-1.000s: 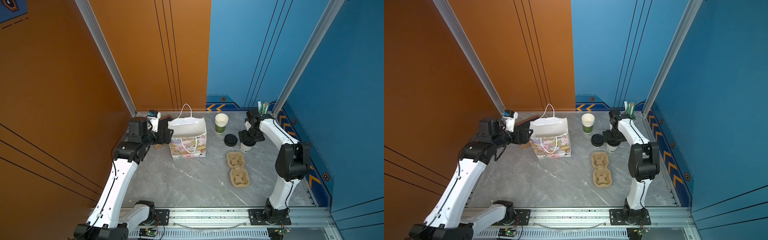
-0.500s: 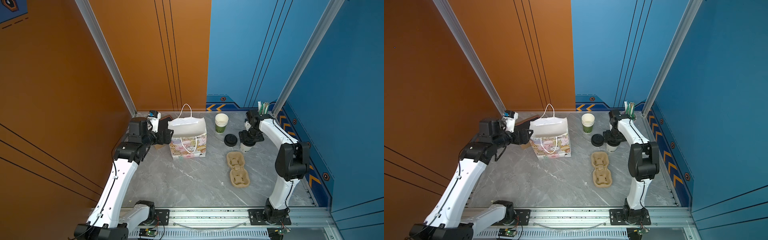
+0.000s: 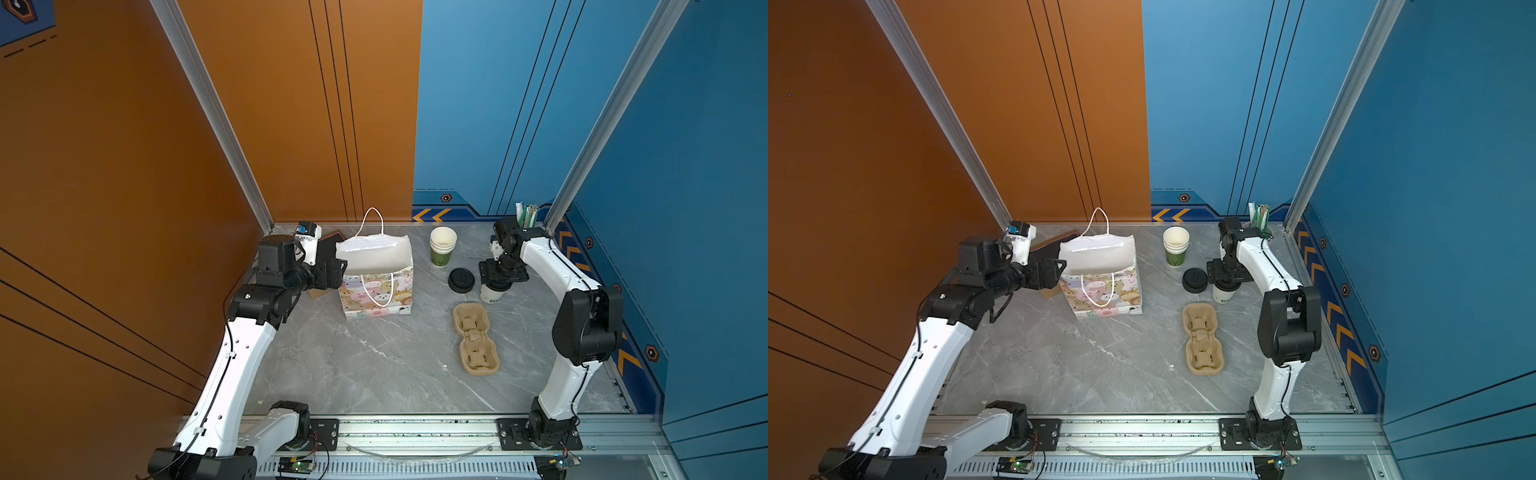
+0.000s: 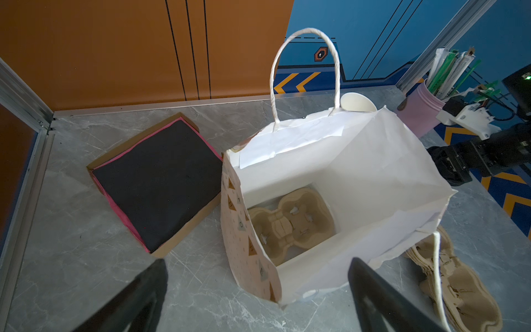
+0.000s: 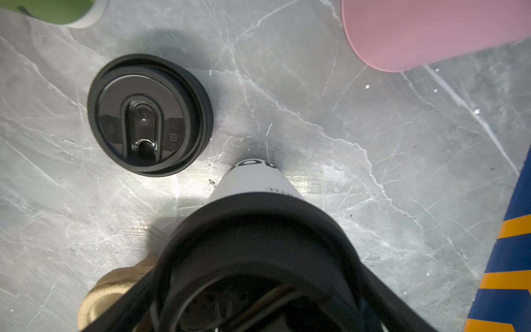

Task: Pack a coffee takeout order
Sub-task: Pick up the coffee cup at the middle-right of the table.

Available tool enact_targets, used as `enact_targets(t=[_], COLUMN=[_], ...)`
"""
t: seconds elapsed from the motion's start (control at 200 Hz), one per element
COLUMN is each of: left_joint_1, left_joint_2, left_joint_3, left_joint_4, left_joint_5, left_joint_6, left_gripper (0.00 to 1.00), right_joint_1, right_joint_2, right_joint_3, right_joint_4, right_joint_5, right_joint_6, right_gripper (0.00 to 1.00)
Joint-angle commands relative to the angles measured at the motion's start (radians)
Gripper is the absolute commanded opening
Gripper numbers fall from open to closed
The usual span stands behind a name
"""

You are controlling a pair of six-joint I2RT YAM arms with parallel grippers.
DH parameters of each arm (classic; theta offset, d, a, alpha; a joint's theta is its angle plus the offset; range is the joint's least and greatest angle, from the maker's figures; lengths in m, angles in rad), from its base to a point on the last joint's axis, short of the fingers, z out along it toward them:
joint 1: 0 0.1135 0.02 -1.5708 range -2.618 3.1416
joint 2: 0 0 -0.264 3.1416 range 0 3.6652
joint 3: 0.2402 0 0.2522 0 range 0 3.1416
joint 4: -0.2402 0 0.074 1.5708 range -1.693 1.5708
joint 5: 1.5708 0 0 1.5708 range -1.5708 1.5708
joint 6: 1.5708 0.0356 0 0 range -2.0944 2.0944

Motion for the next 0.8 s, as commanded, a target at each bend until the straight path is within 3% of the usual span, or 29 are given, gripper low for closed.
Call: enact_targets(t=[0.0, 0.26, 0.505, 0.771, 0.796], left_joint_1=[-0.008, -0.006, 0.006, 0.008, 0.008], left_joint_2=[-0.017, -0.006, 0.073, 0.209, 0.221], left_joint_3=[-0.001, 0.010, 0.102, 0.210, 0.216], left_joint_4=[0.013, 0.007, -0.119, -0.190, -0.193], left_joint_5=[0.007, 0.023, 0.020, 0.013, 0.013], left_joint_6=[-0.010, -0.043, -0.096, -0.144, -0.147], left_gripper=[0.98, 0.98, 0.99, 0.87, 0.80], right_joint_1=[0.003, 0.032, 0.075, 0.134, 0.140], right_joint_2=[-0.076, -0.147, -0.201, -0.222, -0.222], right_joint_3=[0.006, 0.043, 0.104, 0.166, 0.169], right_joint_4=[-0.019, -0.068, -0.104, -0.133, -0.135], right_joint_5=[-0.013, -0.015, -0.030, -0.040, -0.039], right_joint_6=[0.004, 0.003, 0.011, 0.018, 0.019], right_gripper=[0.90, 0.90, 0.89, 0.89, 0.89])
